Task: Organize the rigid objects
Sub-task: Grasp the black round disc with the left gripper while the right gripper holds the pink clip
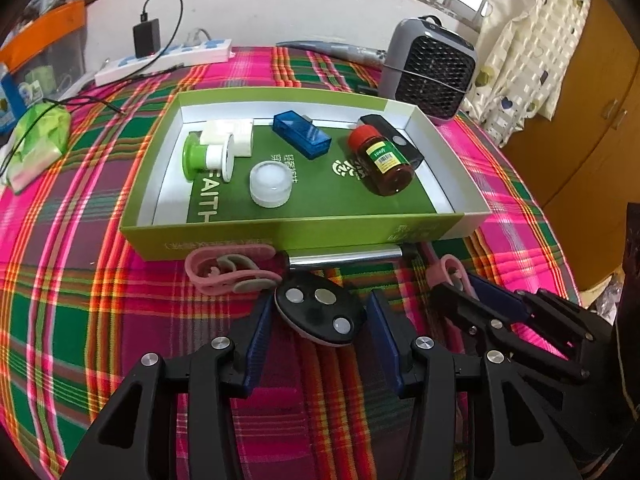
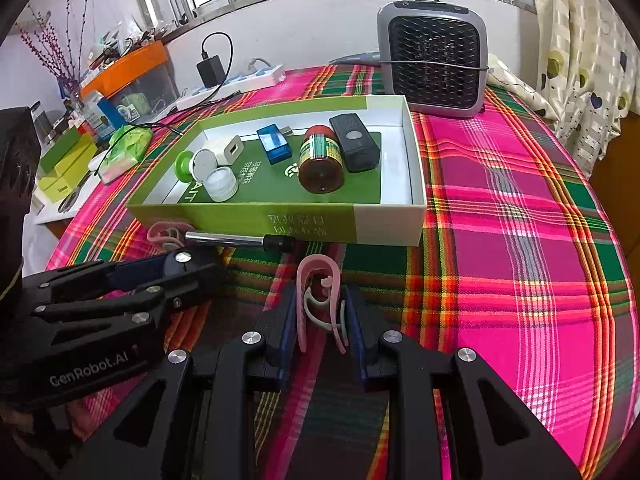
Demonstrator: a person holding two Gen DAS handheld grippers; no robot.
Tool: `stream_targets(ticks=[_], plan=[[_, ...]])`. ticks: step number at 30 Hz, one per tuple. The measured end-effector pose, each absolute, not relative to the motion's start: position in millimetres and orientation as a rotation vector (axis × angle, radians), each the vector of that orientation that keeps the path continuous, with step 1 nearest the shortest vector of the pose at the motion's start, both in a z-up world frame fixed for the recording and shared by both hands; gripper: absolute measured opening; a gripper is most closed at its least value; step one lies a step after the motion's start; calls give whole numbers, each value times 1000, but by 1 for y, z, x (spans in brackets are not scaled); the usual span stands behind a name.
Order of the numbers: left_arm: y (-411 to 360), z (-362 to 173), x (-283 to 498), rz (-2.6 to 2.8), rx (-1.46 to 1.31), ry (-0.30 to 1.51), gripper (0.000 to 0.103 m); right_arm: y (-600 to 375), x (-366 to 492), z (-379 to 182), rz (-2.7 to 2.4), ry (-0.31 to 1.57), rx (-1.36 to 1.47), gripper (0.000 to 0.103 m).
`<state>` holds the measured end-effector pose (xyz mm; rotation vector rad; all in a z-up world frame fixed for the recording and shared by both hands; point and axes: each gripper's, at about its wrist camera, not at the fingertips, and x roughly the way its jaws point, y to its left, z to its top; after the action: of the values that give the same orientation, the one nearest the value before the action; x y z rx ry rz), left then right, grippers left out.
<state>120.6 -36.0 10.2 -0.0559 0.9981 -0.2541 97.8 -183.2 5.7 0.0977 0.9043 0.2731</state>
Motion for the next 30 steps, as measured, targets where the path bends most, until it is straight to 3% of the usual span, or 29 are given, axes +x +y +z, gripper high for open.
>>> stream_targets(ticks=[6,13,30], plan=[[-29,10,118,-262,-85,995,46,-183,98,6,273,904,97,25],[-17,10,118,-246,-120,987,33,-182,97,6,269,902,89,25],[-4,9,110,-241,-132,959,27,-178,95,6,253,899,66,25]])
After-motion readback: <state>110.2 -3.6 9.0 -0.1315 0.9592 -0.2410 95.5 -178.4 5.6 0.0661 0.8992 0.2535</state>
